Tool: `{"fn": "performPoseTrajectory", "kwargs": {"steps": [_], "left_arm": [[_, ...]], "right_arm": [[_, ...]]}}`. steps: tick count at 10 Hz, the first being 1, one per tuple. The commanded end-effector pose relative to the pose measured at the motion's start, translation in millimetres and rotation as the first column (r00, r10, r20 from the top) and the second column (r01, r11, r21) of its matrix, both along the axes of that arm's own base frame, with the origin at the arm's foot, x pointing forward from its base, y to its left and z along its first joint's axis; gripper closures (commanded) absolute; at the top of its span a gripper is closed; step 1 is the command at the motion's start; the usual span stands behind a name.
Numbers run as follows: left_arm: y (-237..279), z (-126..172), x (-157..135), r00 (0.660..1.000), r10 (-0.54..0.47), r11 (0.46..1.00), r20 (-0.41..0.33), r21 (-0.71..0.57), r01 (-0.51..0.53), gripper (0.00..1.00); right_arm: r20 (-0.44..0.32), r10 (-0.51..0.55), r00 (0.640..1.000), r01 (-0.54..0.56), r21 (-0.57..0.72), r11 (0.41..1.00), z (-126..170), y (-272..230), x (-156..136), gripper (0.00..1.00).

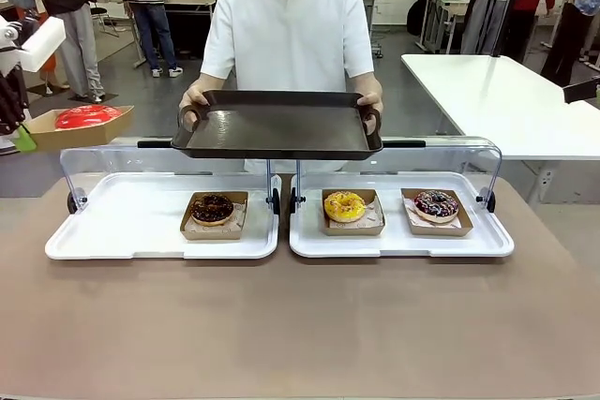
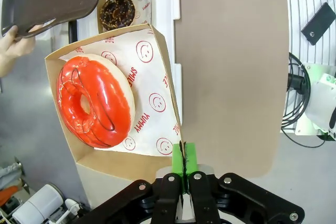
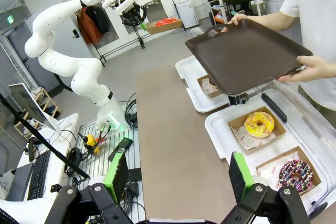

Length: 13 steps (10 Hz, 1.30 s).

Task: Provide the desired donut to the person.
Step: Place the picked Paper togo box onto the Handle tray extended by the person.

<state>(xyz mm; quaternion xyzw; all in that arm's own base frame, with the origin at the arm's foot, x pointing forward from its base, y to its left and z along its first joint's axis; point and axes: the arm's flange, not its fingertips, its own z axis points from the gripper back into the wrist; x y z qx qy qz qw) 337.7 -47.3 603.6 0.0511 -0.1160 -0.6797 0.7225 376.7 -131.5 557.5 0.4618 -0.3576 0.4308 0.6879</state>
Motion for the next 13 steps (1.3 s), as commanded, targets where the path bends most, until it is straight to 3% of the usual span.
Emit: {"fn": "performPoseTrajectory", "kwargs": {"steps": [1,2,5,7,9,11,13], "left_arm": [[-2.0,5.9,-7.1,0.999,-0.03,0.999,0.027,-0.04,0.031,0.99],[-18.7,-0.4,-29.3,0.999,0.015,0.998,0.041,-0.056,-0.013,0.99],[-86.9,33.3,-10.4,0.985,-0.139,0.99,0.107,-0.016,0.141,0.99],[-133.9,17.8,-4.3,0.978,-0.174,0.985,0.117,0.008,0.174,0.99],[-166.1,13.3,48.8,0.965,-0.26,0.965,0.041,-0.006,0.261,0.99],[-190.9,-14.6,79.9,0.975,-0.221,0.975,0.018,0.001,0.221,0.99],[-199.8,-14.8,129.1,0.981,-0.193,0.981,-0.001,0.008,0.193,0.99]], "right_arm": [[0.006,0.003,1.0,-0.003,0.013,1.0,0.9,0.1,-0.1,0.0],[0.006,0.003,1.0,-0.003,0.013,1.0,0.9,0.1,-0.1,0.0],[0.006,0.003,1.0,-0.003,0.013,1.0,0.9,0.1,-0.1,0.0],[0.006,0.003,1.0,-0.003,0.013,1.0,0.9,0.1,-0.1,0.0],[0.006,0.003,1.0,-0.003,0.013,1.0,0.9,0.1,-0.1,0.0],[0.006,0.003,1.0,-0.003,0.013,1.0,0.9,0.1,-0.1,0.0],[0.006,0.003,1.0,-0.003,0.013,1.0,0.9,0.1,-0.1,0.0]]}}
